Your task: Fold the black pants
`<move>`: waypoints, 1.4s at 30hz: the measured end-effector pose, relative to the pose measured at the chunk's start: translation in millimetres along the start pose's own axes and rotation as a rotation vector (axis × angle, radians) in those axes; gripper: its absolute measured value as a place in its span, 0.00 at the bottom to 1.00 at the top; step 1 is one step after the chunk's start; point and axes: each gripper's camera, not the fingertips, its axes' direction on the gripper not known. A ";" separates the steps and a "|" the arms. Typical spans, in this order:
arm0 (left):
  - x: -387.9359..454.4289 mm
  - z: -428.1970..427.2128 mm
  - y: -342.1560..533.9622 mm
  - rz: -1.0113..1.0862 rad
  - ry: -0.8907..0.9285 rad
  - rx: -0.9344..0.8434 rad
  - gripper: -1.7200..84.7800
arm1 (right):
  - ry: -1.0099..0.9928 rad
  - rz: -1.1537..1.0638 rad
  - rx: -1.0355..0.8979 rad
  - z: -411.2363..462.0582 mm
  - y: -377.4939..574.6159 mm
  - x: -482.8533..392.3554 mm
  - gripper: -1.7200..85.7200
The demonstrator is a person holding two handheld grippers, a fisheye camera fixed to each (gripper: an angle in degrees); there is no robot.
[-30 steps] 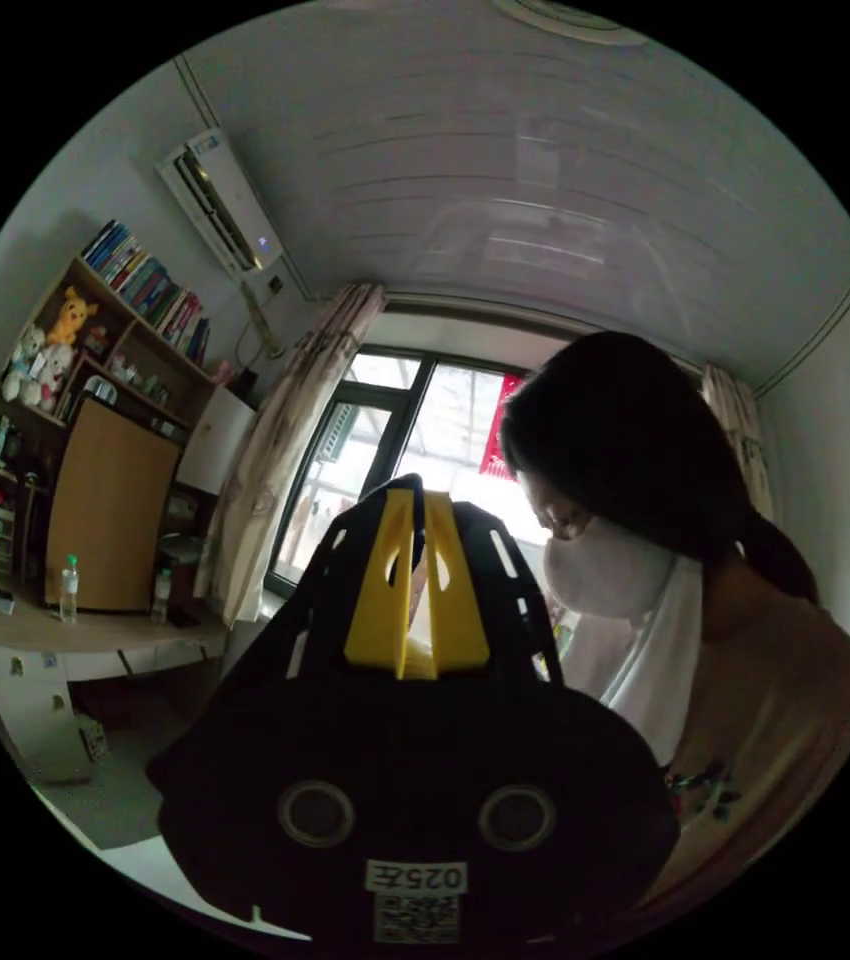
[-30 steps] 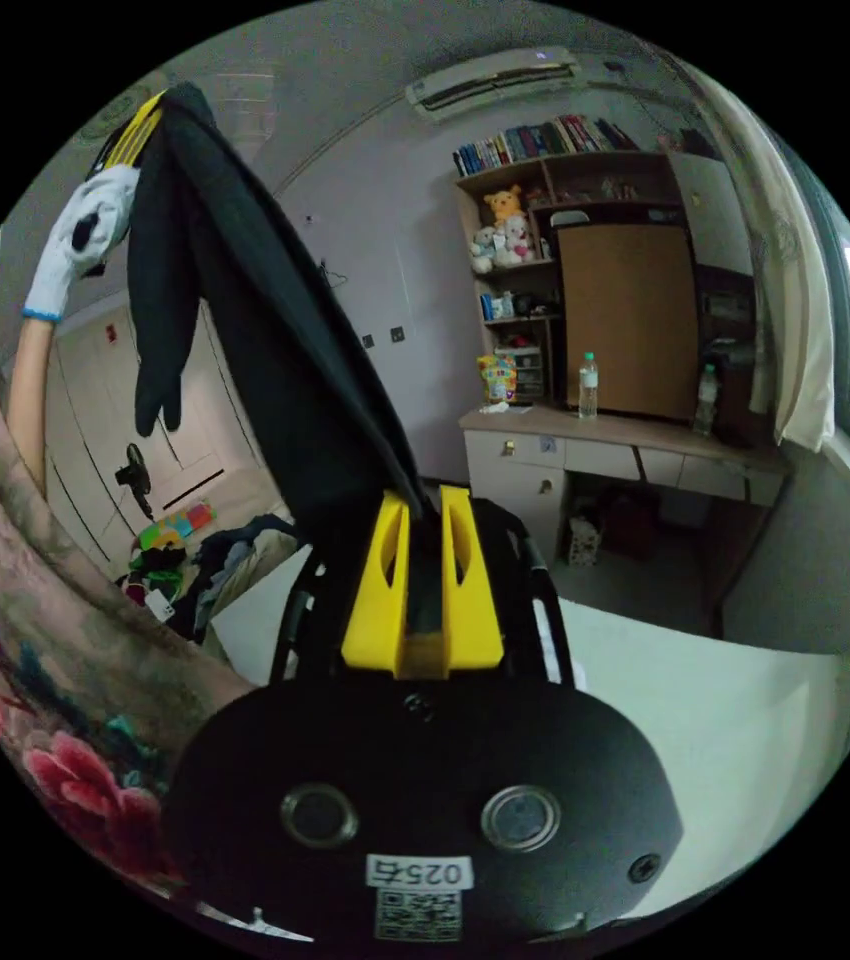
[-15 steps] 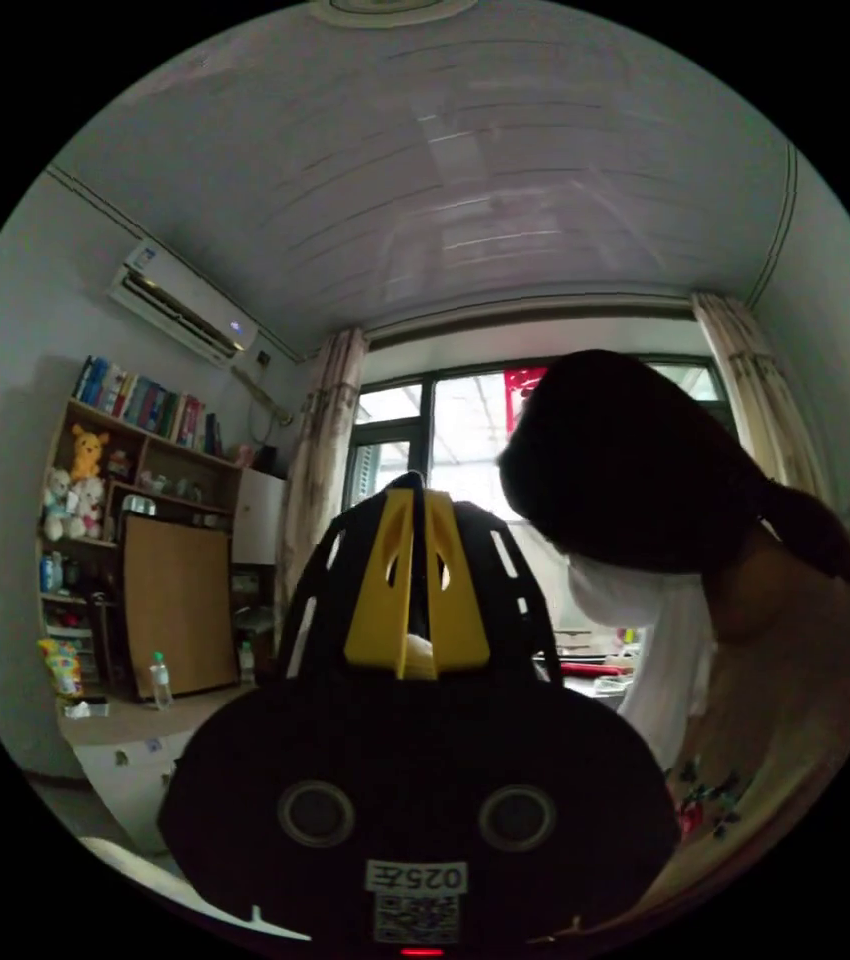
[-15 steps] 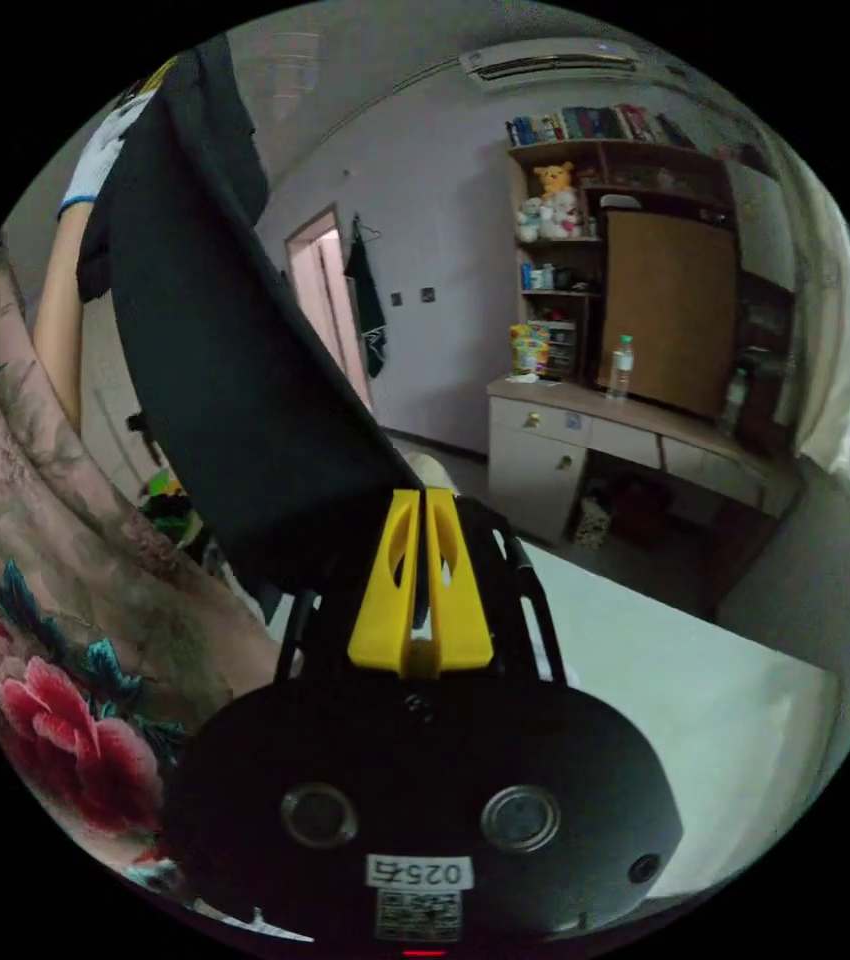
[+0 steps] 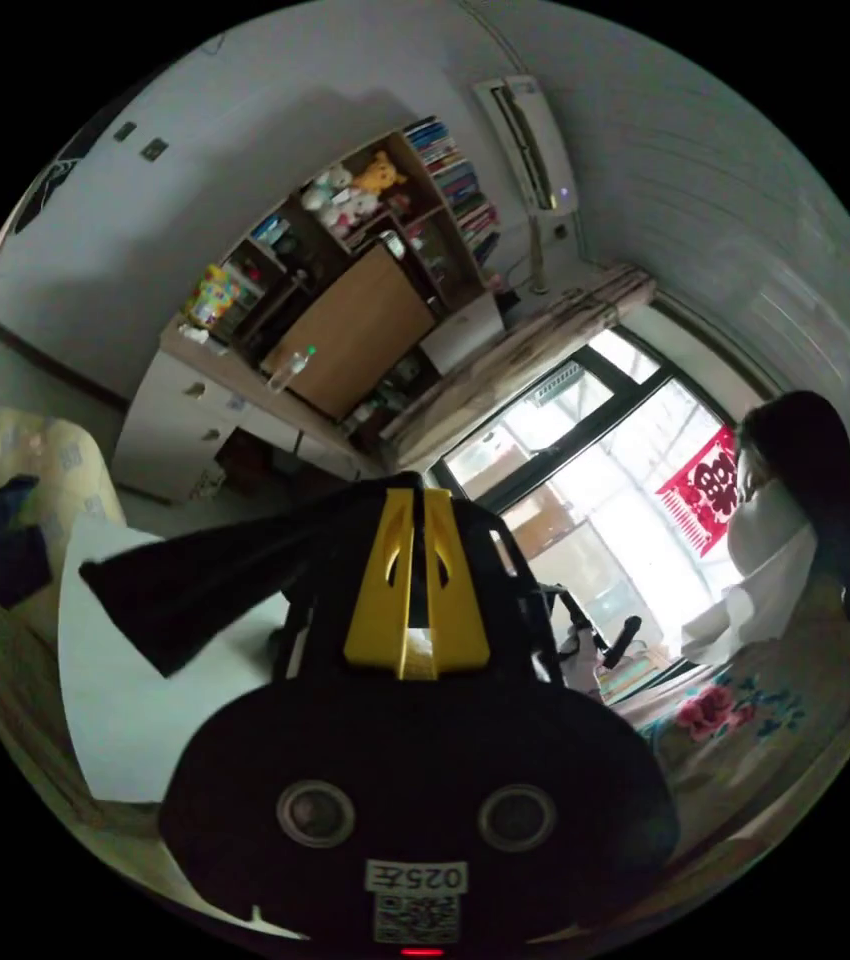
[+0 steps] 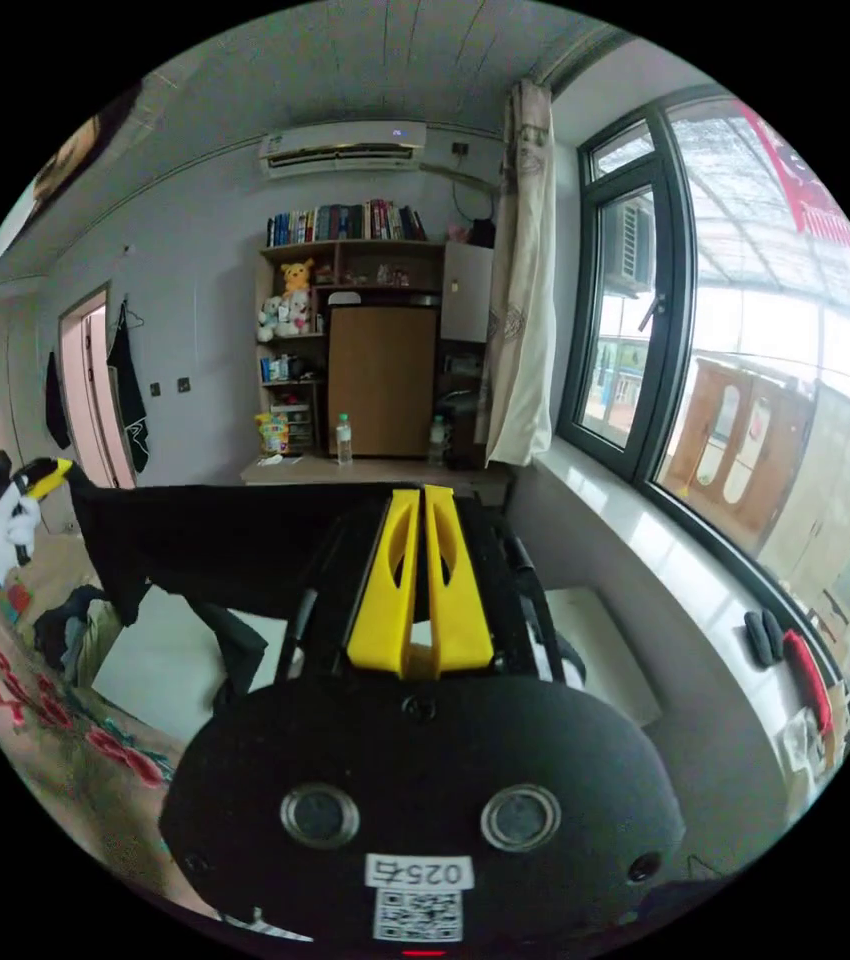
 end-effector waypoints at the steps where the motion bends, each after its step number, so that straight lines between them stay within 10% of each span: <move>1: -7.7 5.4 -0.9 -0.024 0.009 -0.011 0.00 | 0.001 -0.014 -0.003 2.0 -10.5 2.7 0.01; 11: -78.2 137.6 -59.2 -0.147 -0.004 -0.259 0.00 | -0.031 -0.153 -0.219 135.7 -60.7 80.8 0.01; 23: 122.7 134.5 -44.6 0.188 -0.089 -0.161 0.00 | -0.140 -0.166 -0.056 103.0 -166.0 277.7 0.01; 36: -97.4 166.9 177.8 -0.534 -0.204 -0.458 0.00 | -0.500 0.146 -0.899 314.7 37.3 408.7 0.01; 42: -119.6 164.6 225.4 -0.504 -0.447 -0.837 0.00 | -0.460 0.282 -1.007 308.2 47.1 454.5 0.06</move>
